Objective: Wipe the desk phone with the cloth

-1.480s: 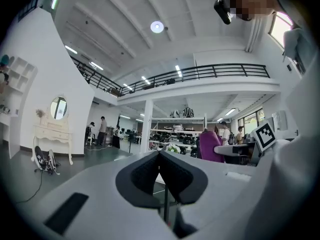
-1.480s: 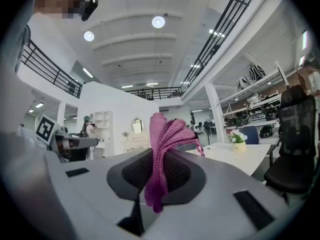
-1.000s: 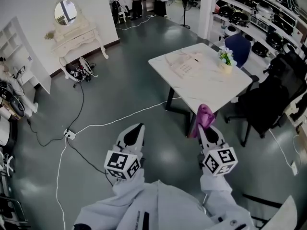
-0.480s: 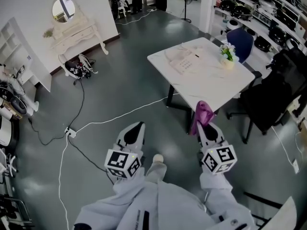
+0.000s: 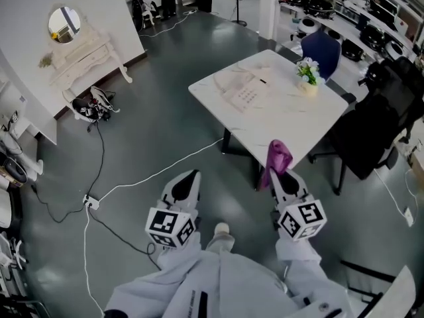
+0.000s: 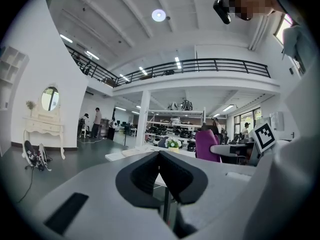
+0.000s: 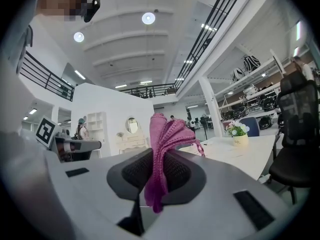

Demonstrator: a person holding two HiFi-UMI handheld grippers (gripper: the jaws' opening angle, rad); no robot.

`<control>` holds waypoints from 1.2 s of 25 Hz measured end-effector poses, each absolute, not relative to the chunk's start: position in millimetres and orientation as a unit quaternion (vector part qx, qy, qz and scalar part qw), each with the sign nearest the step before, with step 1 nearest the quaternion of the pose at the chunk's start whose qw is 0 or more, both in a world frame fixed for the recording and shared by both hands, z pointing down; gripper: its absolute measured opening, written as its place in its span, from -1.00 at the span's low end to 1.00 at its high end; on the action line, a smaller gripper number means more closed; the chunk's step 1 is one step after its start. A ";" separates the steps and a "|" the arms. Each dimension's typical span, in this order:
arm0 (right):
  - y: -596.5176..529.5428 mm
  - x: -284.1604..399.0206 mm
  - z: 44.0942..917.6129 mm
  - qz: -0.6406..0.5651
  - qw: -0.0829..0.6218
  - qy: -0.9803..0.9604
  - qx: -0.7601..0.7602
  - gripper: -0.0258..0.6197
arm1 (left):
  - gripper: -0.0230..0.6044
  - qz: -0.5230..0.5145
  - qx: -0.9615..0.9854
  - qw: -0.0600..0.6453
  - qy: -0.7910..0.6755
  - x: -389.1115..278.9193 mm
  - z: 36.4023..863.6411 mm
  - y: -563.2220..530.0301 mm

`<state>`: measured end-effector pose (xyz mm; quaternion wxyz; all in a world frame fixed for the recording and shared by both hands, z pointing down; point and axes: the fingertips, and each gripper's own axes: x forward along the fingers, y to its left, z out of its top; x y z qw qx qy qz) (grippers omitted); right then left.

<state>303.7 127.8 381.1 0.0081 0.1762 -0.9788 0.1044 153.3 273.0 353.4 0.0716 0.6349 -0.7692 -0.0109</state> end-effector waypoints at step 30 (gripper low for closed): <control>14.9 177.6 409.4 0.123 0.043 -0.957 0.258 -0.81 | -0.93 -0.017 0.689 0.099 -0.718 16.6 375.2 144.3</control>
